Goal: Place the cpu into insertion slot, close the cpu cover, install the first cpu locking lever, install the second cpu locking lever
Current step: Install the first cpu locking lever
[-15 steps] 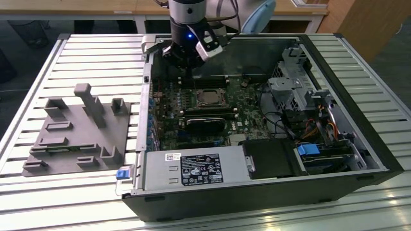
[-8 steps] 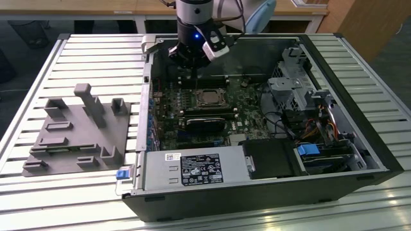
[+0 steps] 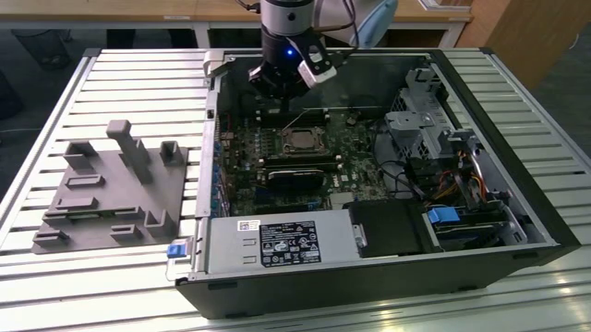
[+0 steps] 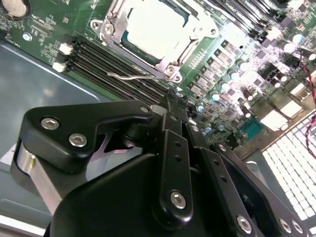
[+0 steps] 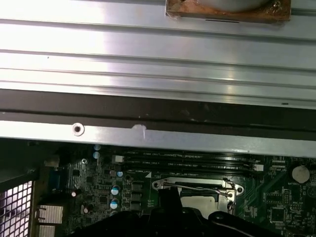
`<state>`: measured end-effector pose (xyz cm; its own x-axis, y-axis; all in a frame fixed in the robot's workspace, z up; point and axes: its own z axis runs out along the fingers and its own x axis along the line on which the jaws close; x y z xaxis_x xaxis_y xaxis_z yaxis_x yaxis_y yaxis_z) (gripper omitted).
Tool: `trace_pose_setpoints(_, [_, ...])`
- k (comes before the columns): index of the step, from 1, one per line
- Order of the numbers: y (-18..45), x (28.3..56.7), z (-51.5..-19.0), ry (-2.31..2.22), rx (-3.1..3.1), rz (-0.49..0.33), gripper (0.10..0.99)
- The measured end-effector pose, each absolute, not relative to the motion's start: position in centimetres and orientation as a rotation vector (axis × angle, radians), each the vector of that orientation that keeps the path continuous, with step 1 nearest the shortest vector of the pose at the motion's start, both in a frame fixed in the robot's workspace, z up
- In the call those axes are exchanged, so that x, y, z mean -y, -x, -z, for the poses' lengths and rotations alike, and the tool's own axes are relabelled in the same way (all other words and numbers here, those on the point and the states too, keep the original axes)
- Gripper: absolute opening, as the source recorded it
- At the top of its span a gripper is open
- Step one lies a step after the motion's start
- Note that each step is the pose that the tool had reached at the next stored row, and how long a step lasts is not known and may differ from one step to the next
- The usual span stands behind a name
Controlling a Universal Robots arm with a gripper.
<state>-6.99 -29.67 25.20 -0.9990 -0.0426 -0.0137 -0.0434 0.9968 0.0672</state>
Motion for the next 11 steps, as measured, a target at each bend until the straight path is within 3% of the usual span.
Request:
trace_pose_setpoints(6, [6.58, 29.67, -25.02, 0.067, -3.127, -0.110, 0.106])
trace_pose_setpoints(11, [6.24, 29.66, -24.59, 0.061, -3.123, -0.167, 0.106])
